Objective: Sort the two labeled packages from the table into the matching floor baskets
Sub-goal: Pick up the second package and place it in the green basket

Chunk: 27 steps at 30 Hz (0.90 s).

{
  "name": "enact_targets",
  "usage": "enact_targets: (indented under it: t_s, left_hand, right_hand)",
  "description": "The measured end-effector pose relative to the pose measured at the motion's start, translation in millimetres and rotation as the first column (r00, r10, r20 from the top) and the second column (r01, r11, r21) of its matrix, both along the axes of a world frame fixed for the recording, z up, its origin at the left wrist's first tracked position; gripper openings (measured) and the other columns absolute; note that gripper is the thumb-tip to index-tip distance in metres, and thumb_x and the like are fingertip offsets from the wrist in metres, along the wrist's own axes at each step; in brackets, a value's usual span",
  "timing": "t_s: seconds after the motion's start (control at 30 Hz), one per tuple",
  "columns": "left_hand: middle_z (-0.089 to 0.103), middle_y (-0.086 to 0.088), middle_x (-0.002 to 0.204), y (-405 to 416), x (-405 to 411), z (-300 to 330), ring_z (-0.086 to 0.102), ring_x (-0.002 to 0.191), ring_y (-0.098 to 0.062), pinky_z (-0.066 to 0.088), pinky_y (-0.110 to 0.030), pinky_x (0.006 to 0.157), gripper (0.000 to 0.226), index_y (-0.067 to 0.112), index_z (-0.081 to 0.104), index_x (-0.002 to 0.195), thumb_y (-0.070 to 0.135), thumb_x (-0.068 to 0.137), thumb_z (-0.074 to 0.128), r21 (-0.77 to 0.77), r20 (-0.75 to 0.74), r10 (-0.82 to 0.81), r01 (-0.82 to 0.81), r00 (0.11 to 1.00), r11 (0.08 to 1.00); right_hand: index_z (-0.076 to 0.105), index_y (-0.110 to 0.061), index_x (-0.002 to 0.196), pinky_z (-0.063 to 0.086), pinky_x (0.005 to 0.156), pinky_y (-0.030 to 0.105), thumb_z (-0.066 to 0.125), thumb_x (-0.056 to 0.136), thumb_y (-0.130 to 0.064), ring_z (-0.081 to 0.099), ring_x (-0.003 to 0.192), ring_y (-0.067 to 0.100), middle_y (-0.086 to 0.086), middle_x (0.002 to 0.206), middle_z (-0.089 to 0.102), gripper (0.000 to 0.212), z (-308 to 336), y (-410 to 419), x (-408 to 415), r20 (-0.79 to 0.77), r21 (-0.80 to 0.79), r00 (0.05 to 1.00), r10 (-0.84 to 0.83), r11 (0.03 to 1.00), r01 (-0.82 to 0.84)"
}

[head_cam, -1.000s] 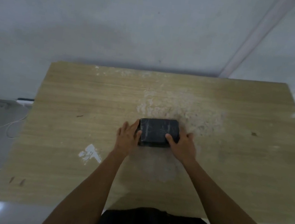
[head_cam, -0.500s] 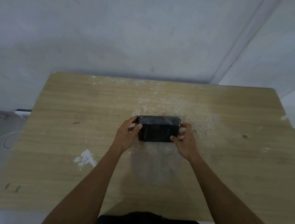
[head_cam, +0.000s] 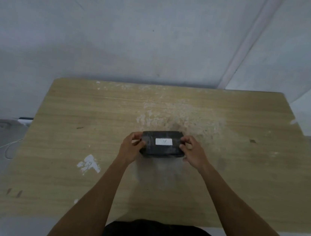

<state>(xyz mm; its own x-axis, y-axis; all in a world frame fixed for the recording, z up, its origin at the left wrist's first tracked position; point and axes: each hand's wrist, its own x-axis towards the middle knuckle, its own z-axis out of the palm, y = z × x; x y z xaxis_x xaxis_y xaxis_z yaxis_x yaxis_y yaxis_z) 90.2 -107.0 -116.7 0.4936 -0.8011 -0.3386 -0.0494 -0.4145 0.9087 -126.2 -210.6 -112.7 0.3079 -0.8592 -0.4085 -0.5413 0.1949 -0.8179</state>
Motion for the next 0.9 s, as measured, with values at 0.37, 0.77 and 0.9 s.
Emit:
enact_targets:
  t_s: [0.37, 0.77, 0.9]
  left_hand:
    - [0.045, -0.018, 0.136, 21.8, -5.1, -16.8, 0.052, 0.123, -0.034, 0.045, -0.052, 0.104, 0.069, 0.016, 0.033, 0.147, 0.018, 0.087, 0.067, 0.212, 0.074, -0.225, 0.205, 0.972, 0.955]
    - [0.068, -0.007, 0.079, 27.5, -35.2, -26.2, 0.068, 0.079, -0.026, 0.052, -0.036, 0.071, 0.039, 0.015, 0.052, 0.077, 0.049, 0.077, 0.071, 0.357, 0.249, -0.151, 0.054, 0.957, 0.933]
    - [0.072, -0.008, 0.083, 25.2, -25.1, -24.5, 0.069, 0.084, -0.027, 0.053, -0.034, 0.074, 0.043, 0.009, 0.061, 0.082, 0.052, 0.080, 0.066, 0.340, 0.289, -0.182, 0.077, 0.940, 0.937]
  right_hand:
    - [0.054, -0.021, 0.135, 0.053, 0.080, 0.030, 0.048, 0.094, 0.001, 0.057, 0.108, 0.021, 0.013, 0.128, 0.060, 0.047, -25.2, 2.3, -20.1, -0.052, -0.011, 0.996, 0.074, 0.997, -0.075]
    - [0.047, -0.019, 0.135, 0.051, 0.088, 0.038, 0.065, 0.088, -0.033, 0.063, 0.103, 0.025, 0.007, 0.112, 0.064, 0.053, -30.4, 20.5, 4.6, -0.034, 0.070, 0.995, 0.093, 0.993, -0.091]
    - [0.053, -0.020, 0.133, 0.048, 0.084, 0.029, 0.064, 0.089, -0.018, 0.064, 0.105, 0.025, 0.010, 0.117, 0.067, 0.045, -29.5, 19.8, 5.2, -0.034, 0.027, 0.985, 0.171, 0.985, -0.170]
